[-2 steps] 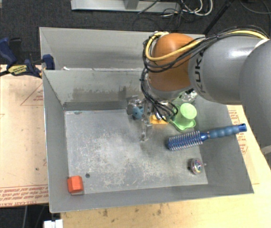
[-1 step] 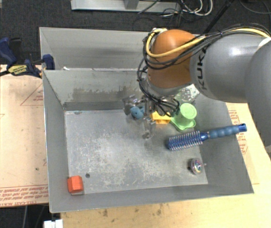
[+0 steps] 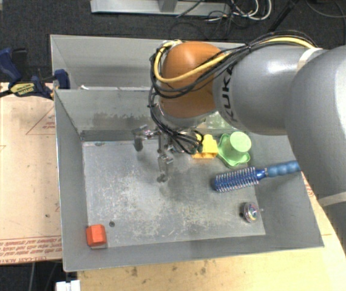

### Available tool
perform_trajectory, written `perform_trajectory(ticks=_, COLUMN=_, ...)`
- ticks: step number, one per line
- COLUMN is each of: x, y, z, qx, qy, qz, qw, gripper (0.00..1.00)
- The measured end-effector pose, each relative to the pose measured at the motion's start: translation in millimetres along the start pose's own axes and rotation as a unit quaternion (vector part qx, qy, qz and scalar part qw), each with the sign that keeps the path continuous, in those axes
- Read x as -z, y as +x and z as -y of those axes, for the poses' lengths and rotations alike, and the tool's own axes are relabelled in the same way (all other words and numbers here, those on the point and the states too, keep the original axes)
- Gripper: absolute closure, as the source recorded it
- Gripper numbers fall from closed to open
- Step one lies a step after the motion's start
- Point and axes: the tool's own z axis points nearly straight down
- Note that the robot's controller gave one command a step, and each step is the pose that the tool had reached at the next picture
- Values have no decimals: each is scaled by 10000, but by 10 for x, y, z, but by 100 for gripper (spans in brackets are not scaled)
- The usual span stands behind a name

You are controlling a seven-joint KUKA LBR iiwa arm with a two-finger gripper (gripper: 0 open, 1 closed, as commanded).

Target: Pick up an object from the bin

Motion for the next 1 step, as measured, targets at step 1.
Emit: perform_trajectory(ticks=1, x=214, y=-171, z=-123, qx=-358, qy=15, qz=13, qw=9994, gripper=0)
